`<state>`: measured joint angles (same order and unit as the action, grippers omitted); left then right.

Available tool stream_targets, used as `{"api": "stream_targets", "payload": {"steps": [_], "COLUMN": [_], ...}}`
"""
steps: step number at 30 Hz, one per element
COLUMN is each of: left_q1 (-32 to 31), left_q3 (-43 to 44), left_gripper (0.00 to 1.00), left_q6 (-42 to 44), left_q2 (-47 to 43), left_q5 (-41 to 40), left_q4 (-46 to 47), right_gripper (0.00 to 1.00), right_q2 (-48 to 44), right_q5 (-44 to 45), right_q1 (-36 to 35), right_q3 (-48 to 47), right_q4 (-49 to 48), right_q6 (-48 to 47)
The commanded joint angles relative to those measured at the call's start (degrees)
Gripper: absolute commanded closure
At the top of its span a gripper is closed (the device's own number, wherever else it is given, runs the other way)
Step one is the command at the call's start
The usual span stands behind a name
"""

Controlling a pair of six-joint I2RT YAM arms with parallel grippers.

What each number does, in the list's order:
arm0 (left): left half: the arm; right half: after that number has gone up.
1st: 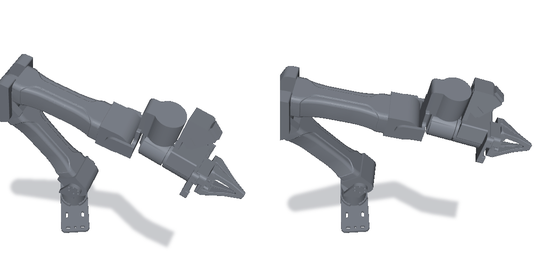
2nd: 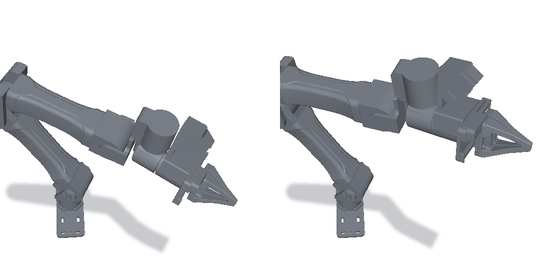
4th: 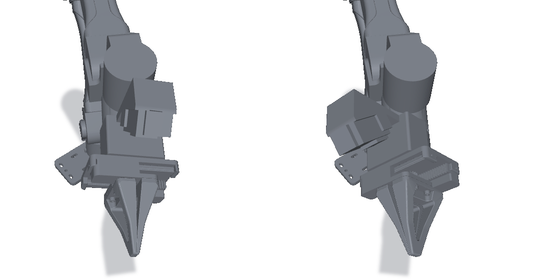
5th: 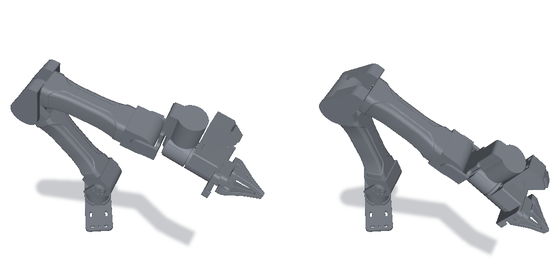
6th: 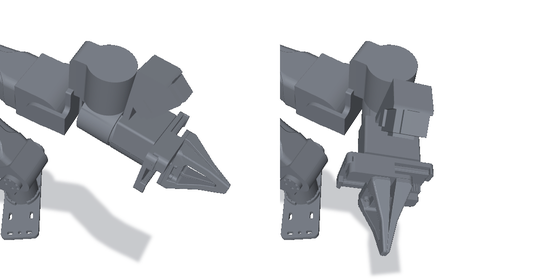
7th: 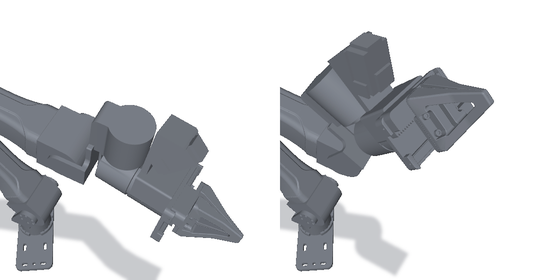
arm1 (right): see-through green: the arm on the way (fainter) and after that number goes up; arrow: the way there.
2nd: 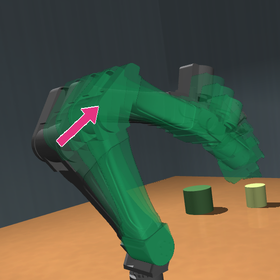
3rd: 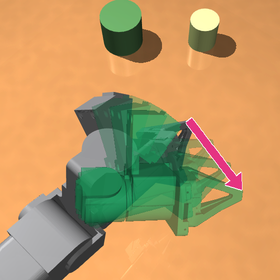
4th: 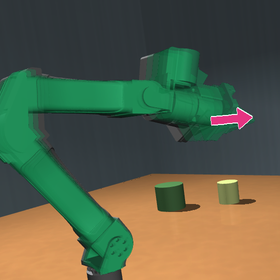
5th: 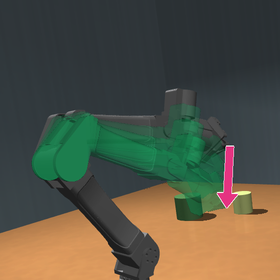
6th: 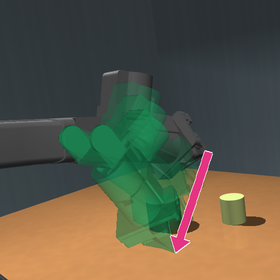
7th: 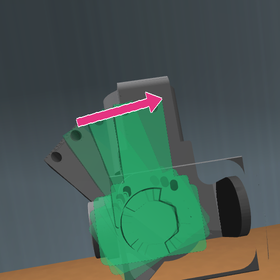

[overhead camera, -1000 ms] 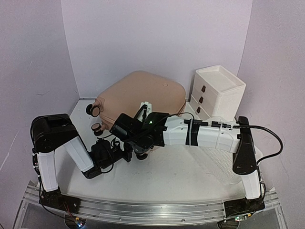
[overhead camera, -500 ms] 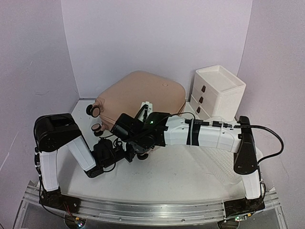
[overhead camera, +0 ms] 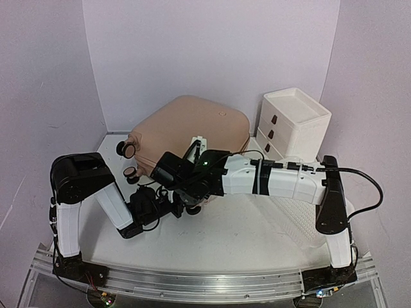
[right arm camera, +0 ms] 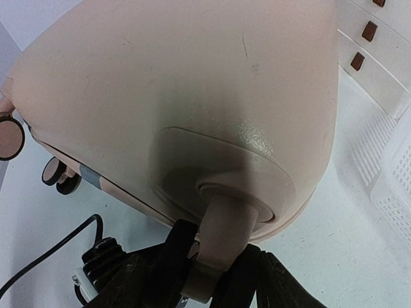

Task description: Open, take out, and arrange the luggage

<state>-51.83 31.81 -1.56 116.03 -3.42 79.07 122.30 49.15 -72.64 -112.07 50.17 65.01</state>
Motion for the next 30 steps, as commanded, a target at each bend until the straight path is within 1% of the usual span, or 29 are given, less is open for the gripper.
{"api": "stream_targets", "payload": {"steps": [1,4,13,18,26,30], "left_q1": [-0.02,-0.02,-0.04,-0.09,-0.07,-0.05], "left_q3": [2.72,2.85,3.20,3.43,3.43,1.21], "left_gripper": [0.84,0.85,0.86,0.90,1.00,1.00], "left_q6": [-0.10,-0.40,-1.09,-1.06,-0.66,0.38], "left_q2": [0.30,0.01,-0.87,-1.17,-2.16,-3.64], "left_q5": [-2.52,-4.19,-3.65,-2.60,-2.41,-6.01], "left_q4": [1.87,1.85,1.79,2.11,2.41,2.35], "right_gripper": [0.81,0.82,0.85,0.85,0.89,0.94], "right_q2": [-2.96,-2.86,-3.03,-3.24,-3.97,-6.04], "right_q5": [-3.48,-3.77,-3.79,-4.06,-3.57,-1.56], "right_q1": [-0.85,-0.90,-0.86,-0.85,-0.85,-0.88], "right_q3": [0.20,0.10,0.49,0.85,2.16,6.04], "right_q4": [-0.25,-0.34,-0.43,-0.51,-0.56,-0.33], "right_q6": [-3.23,-3.12,-2.71,-2.42,-1.93,-0.42]}}
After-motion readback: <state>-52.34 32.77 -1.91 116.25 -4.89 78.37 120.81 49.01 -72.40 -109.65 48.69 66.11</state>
